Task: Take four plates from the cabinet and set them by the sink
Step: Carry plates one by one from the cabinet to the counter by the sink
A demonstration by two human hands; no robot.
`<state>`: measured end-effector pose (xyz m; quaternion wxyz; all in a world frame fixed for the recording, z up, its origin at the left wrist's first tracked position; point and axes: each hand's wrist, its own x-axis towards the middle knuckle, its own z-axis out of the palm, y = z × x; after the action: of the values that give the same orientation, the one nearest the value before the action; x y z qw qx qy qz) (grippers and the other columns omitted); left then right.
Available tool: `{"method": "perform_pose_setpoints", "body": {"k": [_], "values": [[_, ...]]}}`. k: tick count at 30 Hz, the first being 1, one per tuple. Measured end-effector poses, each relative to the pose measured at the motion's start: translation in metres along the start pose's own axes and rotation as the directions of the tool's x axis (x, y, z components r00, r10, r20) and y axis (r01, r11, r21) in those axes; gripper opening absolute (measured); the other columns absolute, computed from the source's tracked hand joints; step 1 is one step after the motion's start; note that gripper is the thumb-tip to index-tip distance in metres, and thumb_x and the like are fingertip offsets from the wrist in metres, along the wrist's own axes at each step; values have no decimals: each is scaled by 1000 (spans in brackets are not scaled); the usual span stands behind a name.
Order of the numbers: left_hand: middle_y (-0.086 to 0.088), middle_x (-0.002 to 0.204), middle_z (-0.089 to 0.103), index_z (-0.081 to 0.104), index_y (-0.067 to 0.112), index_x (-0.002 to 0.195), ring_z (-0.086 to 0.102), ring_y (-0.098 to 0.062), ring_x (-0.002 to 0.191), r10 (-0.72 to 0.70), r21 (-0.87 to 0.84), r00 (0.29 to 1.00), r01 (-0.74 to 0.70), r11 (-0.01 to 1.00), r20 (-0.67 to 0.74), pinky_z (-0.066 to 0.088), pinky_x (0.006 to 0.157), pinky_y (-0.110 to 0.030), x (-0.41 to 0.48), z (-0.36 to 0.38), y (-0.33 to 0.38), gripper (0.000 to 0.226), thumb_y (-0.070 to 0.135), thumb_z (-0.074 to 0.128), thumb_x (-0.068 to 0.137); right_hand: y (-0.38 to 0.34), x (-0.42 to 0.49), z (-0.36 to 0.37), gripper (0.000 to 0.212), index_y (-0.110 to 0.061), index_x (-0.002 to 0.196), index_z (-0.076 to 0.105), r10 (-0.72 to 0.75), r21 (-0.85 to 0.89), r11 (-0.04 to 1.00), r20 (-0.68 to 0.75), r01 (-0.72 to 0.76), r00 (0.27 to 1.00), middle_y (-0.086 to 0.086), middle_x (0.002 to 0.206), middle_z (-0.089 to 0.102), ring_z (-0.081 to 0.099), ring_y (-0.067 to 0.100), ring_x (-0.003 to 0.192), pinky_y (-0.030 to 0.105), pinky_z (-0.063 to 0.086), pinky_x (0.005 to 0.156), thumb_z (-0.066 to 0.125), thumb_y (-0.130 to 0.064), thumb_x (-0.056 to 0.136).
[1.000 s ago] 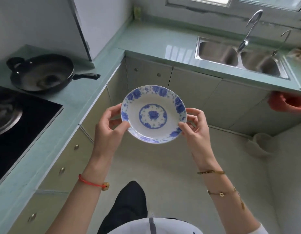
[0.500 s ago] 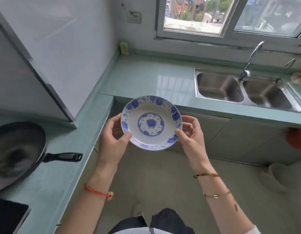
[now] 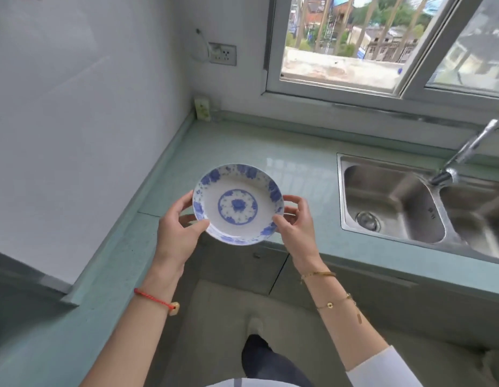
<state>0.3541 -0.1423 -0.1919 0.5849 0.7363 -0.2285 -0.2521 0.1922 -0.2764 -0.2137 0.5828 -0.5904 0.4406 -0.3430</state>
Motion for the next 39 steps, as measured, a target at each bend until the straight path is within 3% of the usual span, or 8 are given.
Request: {"method": "perform_pose_setpoints", "body": {"k": [8,11,15,24,28,32,36,39], "values": [[-4,132,64,55,22,139,61,-23,117,-129,-13,990,129,992,-56,49,87,-31,141,53,0,63,-4,68,83,-4,164,30,37,-13,122,48,13,-80,997,87,-6,996,8,106,60,61,19,95,18,58,62,57,0,89],[-4,130,65,55,21,139,63,-25,116,-160,26,986,162,987,-42,52,91,-35,193,63,-6,64,-3,69,81,3,216,46,35,-13,119,49,20,-115,993,87,-10,996,5,102,58,60,17,91,25,59,69,56,1,88],[-4,129,67,60,24,133,68,-28,110,-173,28,984,174,984,-32,56,95,-44,265,78,-14,69,6,71,67,13,284,69,32,-16,114,50,74,-138,988,69,-64,995,2,95,59,64,28,96,45,60,78,54,-3,85],[-1,128,64,53,18,141,64,-8,94,-232,34,970,230,972,76,51,78,-26,432,117,-47,68,-11,63,80,56,427,119,31,-20,112,51,170,-176,969,-50,-176,984,10,110,60,64,25,96,46,60,78,52,-2,86],[-6,131,65,52,18,143,63,-22,107,-267,67,958,261,963,103,52,85,-33,487,131,-73,70,-13,62,81,86,471,140,33,-17,115,48,234,-155,957,-82,-245,969,10,112,59,63,25,99,39,61,77,51,1,88],[-6,130,64,51,17,144,58,-19,106,-308,97,946,299,949,101,49,86,-32,517,139,-95,68,-13,62,84,112,499,155,32,-20,116,47,282,-165,940,-108,-297,953,9,114,59,64,25,101,42,61,79,53,-3,90],[-4,137,60,49,22,144,54,-22,124,-337,145,936,321,936,98,48,105,-44,537,143,-112,67,-6,66,87,127,515,165,32,-23,117,47,290,-242,918,-131,-314,948,14,113,59,65,24,94,36,60,73,52,-8,89],[-6,138,61,49,24,145,54,-27,129,-349,181,932,327,928,103,47,108,-50,546,144,-118,67,-4,67,87,133,522,170,35,-24,116,47,290,-294,901,-138,-319,947,18,105,61,65,29,88,35,57,68,50,-5,87]]}}
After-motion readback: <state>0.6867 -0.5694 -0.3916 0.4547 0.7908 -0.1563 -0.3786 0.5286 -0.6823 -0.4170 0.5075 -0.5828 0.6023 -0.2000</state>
